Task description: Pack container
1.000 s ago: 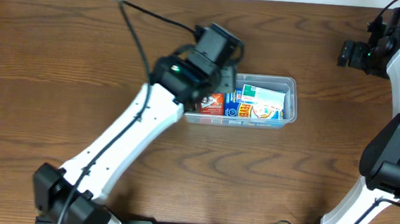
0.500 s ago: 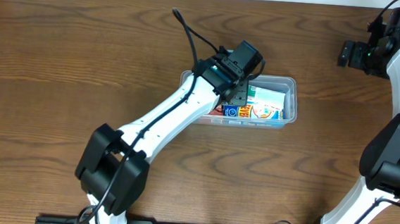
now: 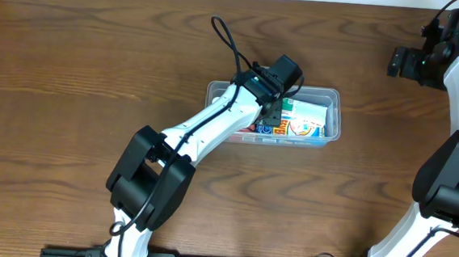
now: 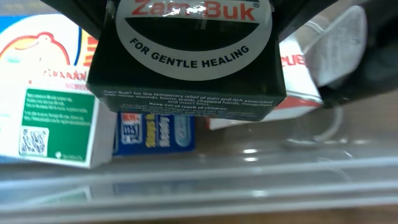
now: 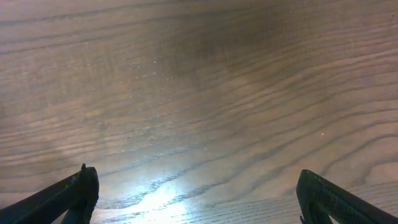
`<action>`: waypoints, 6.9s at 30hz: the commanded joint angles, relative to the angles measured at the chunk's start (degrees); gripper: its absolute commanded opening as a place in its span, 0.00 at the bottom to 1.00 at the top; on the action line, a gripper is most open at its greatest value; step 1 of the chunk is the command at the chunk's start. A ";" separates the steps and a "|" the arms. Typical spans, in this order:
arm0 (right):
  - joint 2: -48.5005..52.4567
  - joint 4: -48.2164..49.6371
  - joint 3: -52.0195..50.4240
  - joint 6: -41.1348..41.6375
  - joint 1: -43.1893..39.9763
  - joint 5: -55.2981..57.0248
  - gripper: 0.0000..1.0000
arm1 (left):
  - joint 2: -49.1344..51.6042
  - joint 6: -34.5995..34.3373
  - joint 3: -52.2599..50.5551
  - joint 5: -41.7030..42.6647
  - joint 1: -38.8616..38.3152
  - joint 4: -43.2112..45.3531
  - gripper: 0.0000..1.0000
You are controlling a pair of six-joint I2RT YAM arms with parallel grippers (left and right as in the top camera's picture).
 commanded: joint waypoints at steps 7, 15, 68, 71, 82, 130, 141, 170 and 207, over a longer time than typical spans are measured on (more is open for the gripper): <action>-0.04 -0.02 0.35 0.37 -0.22 0.20 0.99 | -0.31 -0.26 1.07 -2.89 0.57 1.03 0.49; -0.04 -0.04 0.35 0.35 -0.22 0.20 0.99 | -0.31 -0.28 1.01 -2.89 0.57 1.60 0.50; -0.04 -0.02 0.35 0.35 -0.24 0.17 0.99 | -15.50 0.81 2.05 0.52 4.46 2.21 0.86; -0.04 -0.02 0.35 0.35 -0.22 0.20 0.99 | -21.62 2.36 2.05 -0.24 7.74 1.75 0.86; -0.04 -0.04 0.35 0.37 -0.24 0.20 0.99 | -36.17 3.43 2.03 -13.90 25.66 -8.66 0.98; -79.76 -17.86 0.35 -2.01 1.18 -22.10 0.99 | -36.15 3.37 2.01 -13.88 31.69 -13.64 0.98; -94.97 -20.22 0.35 -5.09 1.31 -20.79 0.99 | -35.98 3.37 2.01 -13.88 31.69 -13.42 0.98; -104.19 -28.83 0.07 -15.23 21.86 -9.97 0.99 | -35.87 3.34 2.01 -13.86 31.67 -13.18 0.98; -116.02 -35.63 -4.26 -10.54 21.97 2.34 0.99 | -35.87 3.37 2.01 -13.86 31.69 -12.55 0.98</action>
